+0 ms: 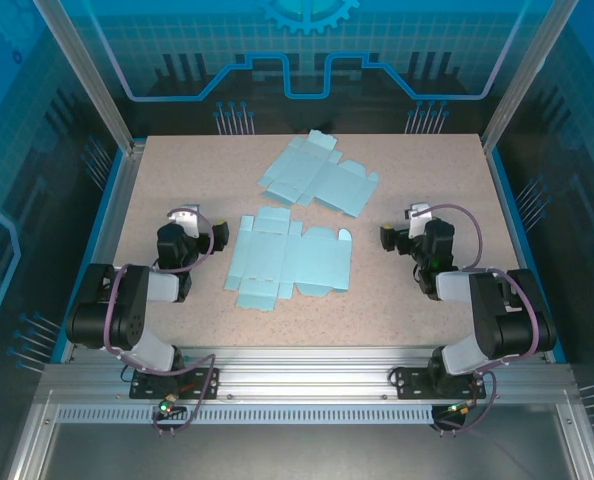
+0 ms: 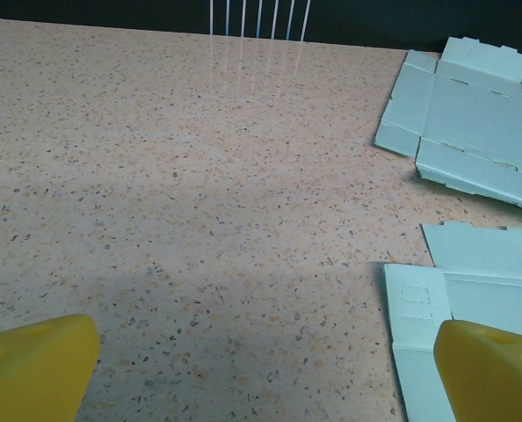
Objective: Fold the paper box
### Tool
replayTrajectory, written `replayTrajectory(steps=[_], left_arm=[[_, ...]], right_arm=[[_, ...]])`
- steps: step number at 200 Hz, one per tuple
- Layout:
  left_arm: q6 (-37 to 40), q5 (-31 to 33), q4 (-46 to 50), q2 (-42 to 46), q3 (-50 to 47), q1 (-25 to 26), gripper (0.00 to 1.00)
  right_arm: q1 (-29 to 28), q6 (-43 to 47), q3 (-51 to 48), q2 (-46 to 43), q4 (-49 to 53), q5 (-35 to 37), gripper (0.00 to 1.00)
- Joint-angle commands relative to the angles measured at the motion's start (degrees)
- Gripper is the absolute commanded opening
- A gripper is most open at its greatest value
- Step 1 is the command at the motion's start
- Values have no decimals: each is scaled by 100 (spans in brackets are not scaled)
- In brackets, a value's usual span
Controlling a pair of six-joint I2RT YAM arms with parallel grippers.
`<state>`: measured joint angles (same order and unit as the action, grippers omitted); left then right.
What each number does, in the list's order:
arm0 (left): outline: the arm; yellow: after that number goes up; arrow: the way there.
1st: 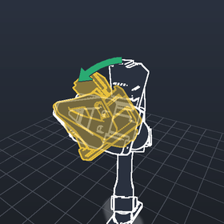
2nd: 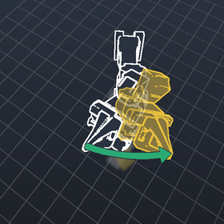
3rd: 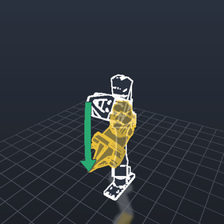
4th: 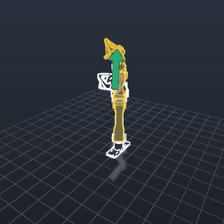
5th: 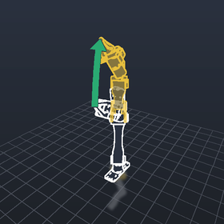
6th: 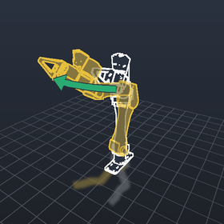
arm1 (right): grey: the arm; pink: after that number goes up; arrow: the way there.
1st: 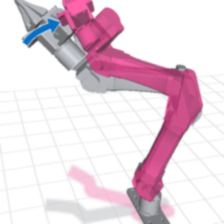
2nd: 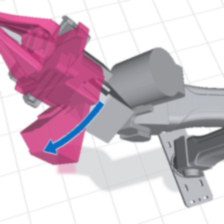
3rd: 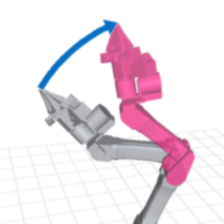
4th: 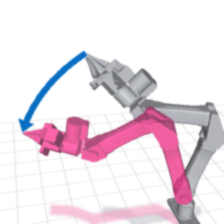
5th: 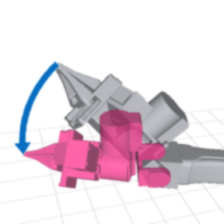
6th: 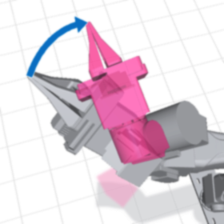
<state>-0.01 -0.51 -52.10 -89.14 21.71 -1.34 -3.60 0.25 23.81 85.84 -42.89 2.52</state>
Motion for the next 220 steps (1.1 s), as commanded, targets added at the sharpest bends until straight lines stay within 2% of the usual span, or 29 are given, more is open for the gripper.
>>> replayTrajectory(steps=[1,81,109,139,184,220], left_arm=[[16,-24,12,45,50,19,99],[1,-26,33,51,50,20,99],[-72,192,208,206,82,20,99],[-186,556,262,690,-111,20,99],[-469,797,1433,1905,120,16,99],[-1368,802,2778,2615,724,27,99]], right_arm=[[46,49,107,38,-8,-67,100],[52,53,102,35,-8,-77,100],[51,54,97,29,-19,-73,100],[47,82,459,-129,744,-125,100],[43,17,414,-626,1105,175,100],[36,-187,408,-1454,1780,543,100]])
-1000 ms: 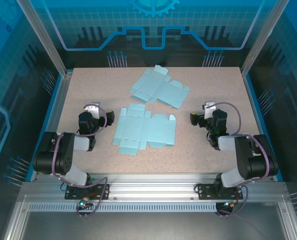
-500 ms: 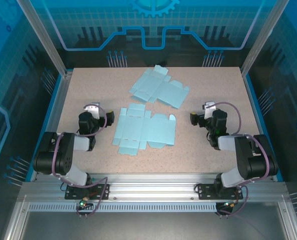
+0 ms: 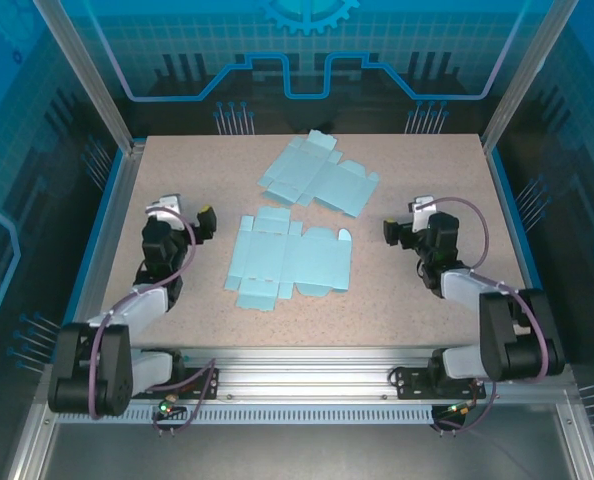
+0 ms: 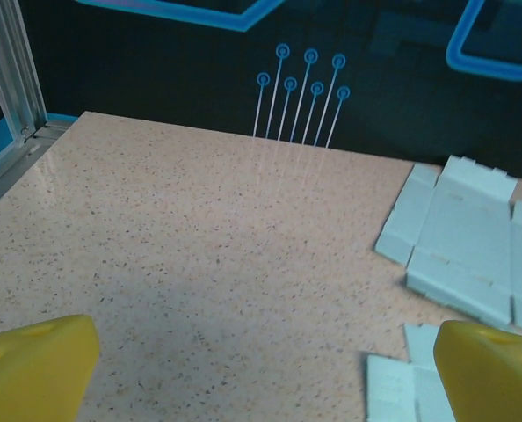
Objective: Fold the paper box
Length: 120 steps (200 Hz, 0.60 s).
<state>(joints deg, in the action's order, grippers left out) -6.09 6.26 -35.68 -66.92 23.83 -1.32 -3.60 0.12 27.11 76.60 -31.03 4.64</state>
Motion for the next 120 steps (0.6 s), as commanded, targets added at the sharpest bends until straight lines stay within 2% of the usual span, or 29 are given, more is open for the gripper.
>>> replayTrajectory(steps=[1,30,57,90,120], left_arm=[[-801,123,1197,408,532,26,99],[-1763,-83,2391,736,960,35,99],[-2580,-264,3341,968,1062,85,99],[-3169,-322,4256,1218,953,374,99],[-3459,-474,4660,1207,814,657,99]], right_arm=[[35,-185,85,-566,622,337,100],[44,-672,527,-1217,2057,653,100],[50,-1307,1121,-1449,3460,773,100],[-91,-1625,1709,-1281,4537,293,100],[-615,-1739,2243,-888,5145,288,100]])
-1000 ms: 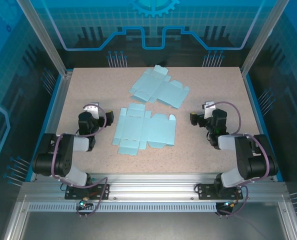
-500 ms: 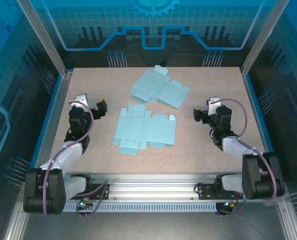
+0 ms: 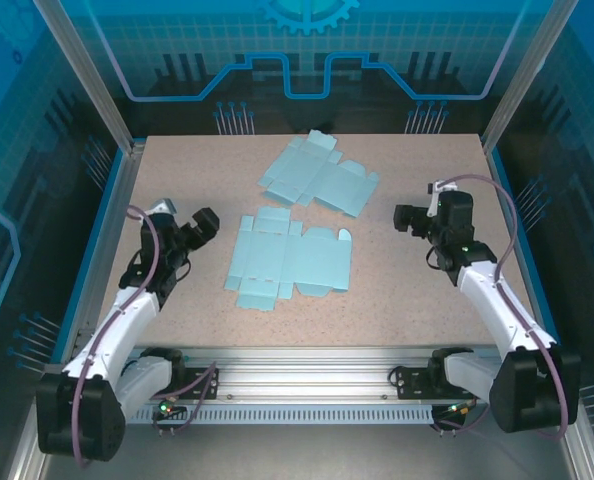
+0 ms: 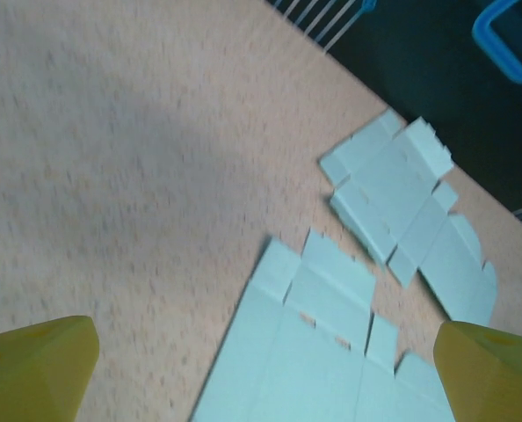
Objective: Fold the paper box
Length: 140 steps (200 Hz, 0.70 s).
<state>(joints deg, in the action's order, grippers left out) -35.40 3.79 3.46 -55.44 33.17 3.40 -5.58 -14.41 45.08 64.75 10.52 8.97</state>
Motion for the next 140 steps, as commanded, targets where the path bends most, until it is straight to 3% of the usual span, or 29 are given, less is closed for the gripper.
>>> replayTrajectory(steps=[1,76,111,140], left_arm=[[-533,-228,753,55,-123,195,99],[-837,-478,1024,-433,-313,726,99],[-1542,-309,1519,-288,-516,1073,97],[-2280,-152,1460,-231,-846,1465,93]], right_arm=[[-448,-288,470,308,1002,-143,100],[-1981,-260,2467,2638,1782,-307,100],[-2270,-176,3424,3730,2254,-293,100],[-2342,-193,3577,4039,2166,-450,100]])
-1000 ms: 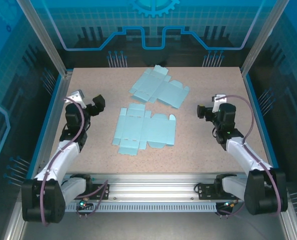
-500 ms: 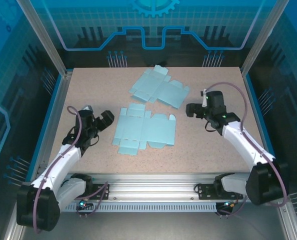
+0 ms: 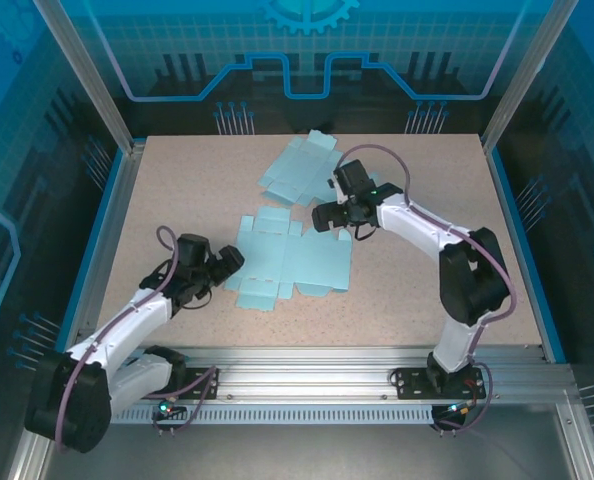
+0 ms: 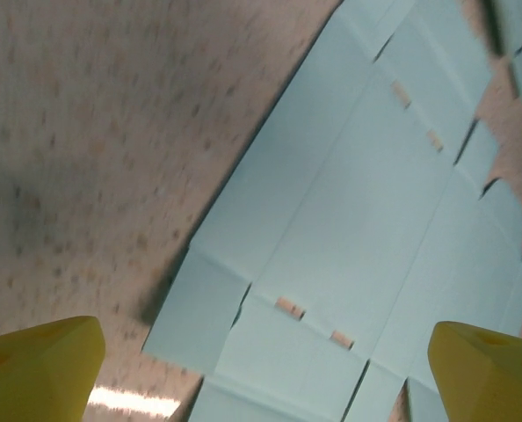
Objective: Fold the paper box
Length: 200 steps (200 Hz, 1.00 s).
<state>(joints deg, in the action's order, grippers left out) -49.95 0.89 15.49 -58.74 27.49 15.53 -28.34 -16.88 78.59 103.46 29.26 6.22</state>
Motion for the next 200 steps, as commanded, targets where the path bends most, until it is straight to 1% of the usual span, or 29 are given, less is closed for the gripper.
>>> replayTrajectory(steps=[1,30,58,83,114,145,161,182,200], left_arm=[[-845,144,247,99,-296,259,93],[-1233,293,-26,26,-525,416,88],[-1327,215,-537,-226,-569,416,82],[-1417,7,-981,-604,-570,414,77],[-1453,-102,-1193,-947,-493,433,72],[-1474,9,-1373,-1082,-516,442,65],[-1481,92,-1621,-1180,-552,442,60],[-1443,160,-2087,-1416,-562,442,50],[-1402,127,-2570,-1667,-586,442,40]], right_arm=[[-67,49,227,171,288,-174,100],[-67,37,262,276,265,-200,100],[-69,-3,250,319,273,-176,100],[-67,-61,209,291,288,-140,100],[-67,-113,149,197,309,-34,100],[-67,-166,61,105,274,26,100],[-71,-198,30,68,277,45,100],[-74,-208,-49,-10,265,81,100],[-75,-203,-111,-96,263,122,100]])
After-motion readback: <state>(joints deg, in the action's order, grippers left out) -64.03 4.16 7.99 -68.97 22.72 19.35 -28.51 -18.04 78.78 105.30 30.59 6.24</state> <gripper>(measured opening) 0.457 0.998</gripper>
